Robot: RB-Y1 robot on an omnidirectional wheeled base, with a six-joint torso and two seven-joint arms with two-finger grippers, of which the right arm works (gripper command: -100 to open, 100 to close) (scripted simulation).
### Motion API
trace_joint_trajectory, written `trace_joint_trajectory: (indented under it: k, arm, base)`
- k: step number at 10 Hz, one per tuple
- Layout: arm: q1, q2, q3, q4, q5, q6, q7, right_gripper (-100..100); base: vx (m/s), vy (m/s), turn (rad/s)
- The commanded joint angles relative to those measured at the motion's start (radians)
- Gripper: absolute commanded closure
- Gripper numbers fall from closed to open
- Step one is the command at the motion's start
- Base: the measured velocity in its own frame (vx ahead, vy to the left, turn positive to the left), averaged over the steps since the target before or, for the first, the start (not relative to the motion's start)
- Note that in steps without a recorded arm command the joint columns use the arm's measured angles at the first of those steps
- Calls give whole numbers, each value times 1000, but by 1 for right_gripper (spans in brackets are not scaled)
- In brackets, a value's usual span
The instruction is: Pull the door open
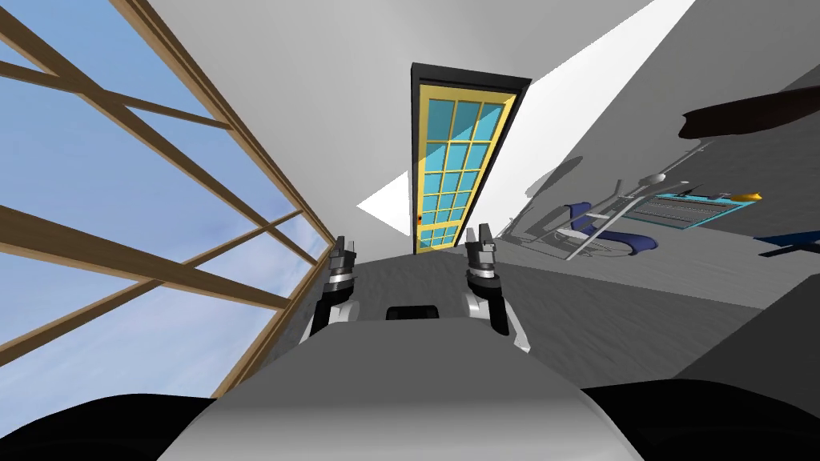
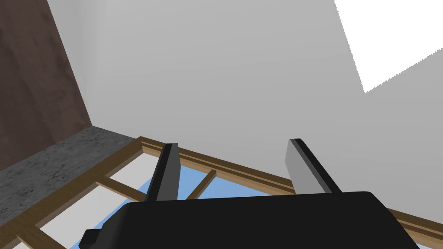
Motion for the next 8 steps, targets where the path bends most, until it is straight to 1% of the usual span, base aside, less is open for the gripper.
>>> trace_joint_trajectory:
  k: [1,4,8]
  arm:
    - [-1,-3,0,8,-6,-2,-8,-100]
    - [-5,-11,0,26,-19,-7,-26,-100]
    - [-10,-19,0,55,-40,-15,-53,-100]
  base:
    - [-13,-205,70]
    - [6,-214,80]
    - [40,-188,46]
